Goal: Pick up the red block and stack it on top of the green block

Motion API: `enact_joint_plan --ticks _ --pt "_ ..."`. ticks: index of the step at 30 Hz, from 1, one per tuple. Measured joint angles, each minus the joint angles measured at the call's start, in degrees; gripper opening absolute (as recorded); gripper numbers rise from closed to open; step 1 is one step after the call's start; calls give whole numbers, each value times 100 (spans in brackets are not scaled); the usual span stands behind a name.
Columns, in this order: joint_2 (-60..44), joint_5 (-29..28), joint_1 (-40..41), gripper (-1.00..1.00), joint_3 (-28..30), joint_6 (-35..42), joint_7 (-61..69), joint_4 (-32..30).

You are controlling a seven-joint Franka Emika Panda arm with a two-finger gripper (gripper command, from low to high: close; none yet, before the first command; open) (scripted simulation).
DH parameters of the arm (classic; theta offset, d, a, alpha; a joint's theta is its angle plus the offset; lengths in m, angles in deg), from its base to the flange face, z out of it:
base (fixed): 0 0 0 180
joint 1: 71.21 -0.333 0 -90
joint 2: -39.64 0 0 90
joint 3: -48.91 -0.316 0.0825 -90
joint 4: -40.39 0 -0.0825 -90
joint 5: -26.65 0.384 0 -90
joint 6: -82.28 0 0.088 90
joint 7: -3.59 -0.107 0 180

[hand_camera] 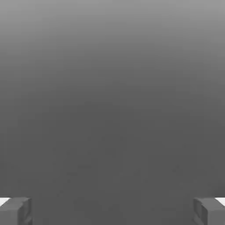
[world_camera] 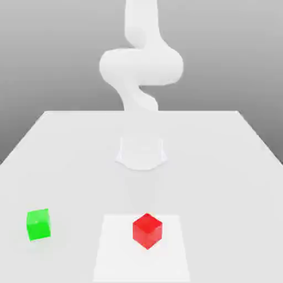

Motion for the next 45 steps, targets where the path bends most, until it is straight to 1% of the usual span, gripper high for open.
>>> enact_joint_plan --ticks 6,12,16,19,21,25,26,33,40,45 --pt "-1341 455 96 0 -159 -776 -982 -766" --pt "-2602 603 256 0 -487 -1523 -2124 -1500" --pt "-3426 368 366 0 -660 -2037 -3121 -1994" --pt "-4035 -71 421 0 -667 -2430 -4014 -2337" --pt "-4441 -306 441 0 -640 -2750 -4307 -2370" --pt "-5264 -616 240 0 -377 -3440 -4571 -2278" --pt "-5451 -655 190 -100 -318 -3598 -4606 -2253" --pt "-5487 -676 182 -100 -305 -3638 -4624 -2249" --pt "-4285 -261 298 -100 -467 -2607 -4344 -2417" --pt "-4167 -199 640 -100 -340 -2407 -4543 -2337"
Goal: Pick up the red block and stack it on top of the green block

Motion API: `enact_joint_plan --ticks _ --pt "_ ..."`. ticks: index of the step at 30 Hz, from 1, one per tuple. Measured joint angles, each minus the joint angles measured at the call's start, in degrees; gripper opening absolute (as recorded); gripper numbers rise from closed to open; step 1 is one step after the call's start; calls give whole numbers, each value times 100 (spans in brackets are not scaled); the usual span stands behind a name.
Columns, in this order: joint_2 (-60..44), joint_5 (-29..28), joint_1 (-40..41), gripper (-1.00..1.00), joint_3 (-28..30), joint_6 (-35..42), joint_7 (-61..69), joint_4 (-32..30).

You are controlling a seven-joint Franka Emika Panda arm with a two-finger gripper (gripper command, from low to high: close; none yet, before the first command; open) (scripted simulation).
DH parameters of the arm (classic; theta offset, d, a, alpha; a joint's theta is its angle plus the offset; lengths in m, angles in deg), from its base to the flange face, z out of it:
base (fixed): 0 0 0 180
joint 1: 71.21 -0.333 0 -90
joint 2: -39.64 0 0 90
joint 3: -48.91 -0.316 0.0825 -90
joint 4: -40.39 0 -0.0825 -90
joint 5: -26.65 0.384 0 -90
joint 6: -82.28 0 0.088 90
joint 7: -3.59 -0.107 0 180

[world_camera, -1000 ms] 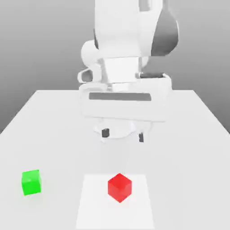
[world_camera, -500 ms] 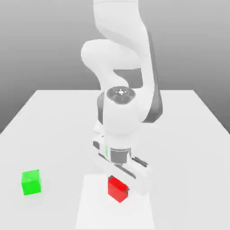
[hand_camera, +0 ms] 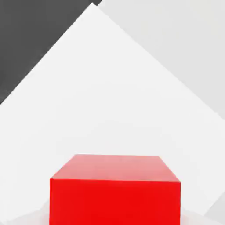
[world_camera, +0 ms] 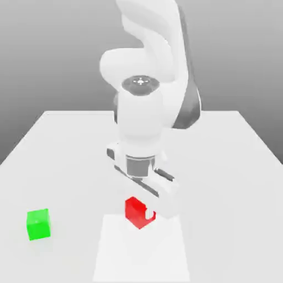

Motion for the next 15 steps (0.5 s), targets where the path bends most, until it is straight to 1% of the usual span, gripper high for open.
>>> enact_joint_plan --ticks 15 --pt "13 20 1196 -100 281 340 -801 328"
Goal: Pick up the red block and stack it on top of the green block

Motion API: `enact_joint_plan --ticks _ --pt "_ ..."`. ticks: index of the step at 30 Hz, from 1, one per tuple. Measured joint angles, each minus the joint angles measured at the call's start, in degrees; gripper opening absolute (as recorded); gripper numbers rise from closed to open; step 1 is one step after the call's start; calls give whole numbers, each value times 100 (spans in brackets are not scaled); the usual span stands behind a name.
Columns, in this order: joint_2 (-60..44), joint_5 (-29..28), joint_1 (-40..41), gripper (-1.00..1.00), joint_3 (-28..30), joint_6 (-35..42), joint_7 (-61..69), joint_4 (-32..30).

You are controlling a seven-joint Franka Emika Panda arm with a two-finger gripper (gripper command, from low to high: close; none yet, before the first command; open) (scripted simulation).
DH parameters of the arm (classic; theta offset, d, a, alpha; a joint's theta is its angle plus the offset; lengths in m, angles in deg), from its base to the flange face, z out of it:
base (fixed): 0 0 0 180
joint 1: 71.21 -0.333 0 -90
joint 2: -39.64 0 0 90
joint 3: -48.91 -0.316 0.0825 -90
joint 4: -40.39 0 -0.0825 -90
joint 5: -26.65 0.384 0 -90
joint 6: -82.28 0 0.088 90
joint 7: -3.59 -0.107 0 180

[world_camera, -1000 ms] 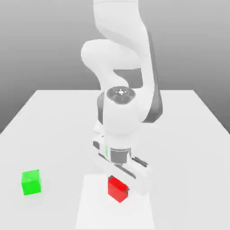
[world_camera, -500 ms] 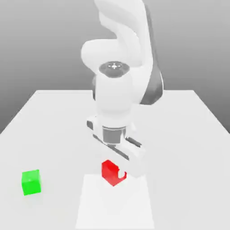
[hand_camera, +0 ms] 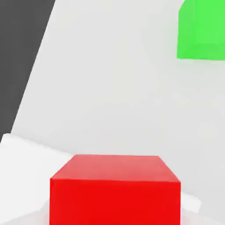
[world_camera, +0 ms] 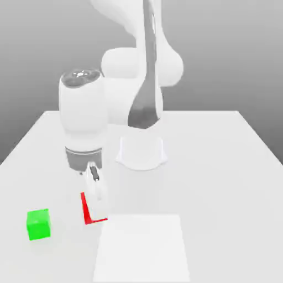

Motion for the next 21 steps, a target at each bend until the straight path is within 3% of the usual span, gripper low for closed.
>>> enact_joint_plan --ticks 18,21 --pt "18 -12 1481 -100 311 412 -989 396" --pt "-341 3 1574 -100 297 93 -1042 442"
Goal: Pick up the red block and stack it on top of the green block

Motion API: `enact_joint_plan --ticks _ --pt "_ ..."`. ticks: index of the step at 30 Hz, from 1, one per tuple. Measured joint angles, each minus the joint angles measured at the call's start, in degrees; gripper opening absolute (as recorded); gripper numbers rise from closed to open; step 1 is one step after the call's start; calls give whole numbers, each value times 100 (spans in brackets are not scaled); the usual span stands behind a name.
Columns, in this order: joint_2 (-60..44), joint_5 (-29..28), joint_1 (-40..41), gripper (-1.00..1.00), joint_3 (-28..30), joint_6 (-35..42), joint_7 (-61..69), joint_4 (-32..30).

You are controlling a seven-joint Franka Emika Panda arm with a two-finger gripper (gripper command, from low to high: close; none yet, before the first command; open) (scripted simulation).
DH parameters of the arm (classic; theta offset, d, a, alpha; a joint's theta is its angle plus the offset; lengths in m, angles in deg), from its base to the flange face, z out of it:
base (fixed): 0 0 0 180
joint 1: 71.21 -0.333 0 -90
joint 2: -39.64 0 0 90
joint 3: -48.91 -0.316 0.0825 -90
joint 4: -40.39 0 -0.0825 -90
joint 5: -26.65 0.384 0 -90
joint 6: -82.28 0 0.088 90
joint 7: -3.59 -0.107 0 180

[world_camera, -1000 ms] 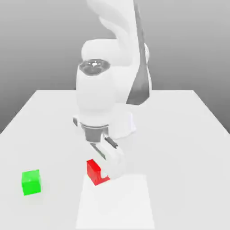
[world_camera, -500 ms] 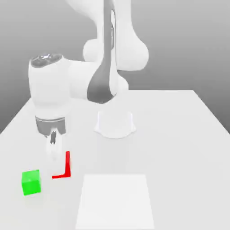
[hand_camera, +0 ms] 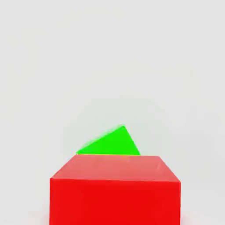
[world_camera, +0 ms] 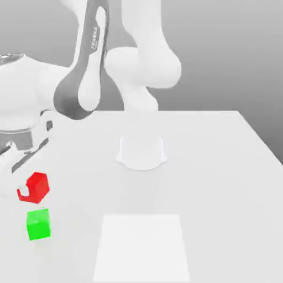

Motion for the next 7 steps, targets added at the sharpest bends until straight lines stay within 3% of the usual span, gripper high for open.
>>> enact_joint_plan --ticks 3,4,7 --pt "-564 53 19 -100 -47 -535 30 26" --pt "-702 71 26 100 -62 -666 44 31" --pt "-702 71 26 100 -62 -667 44 31"
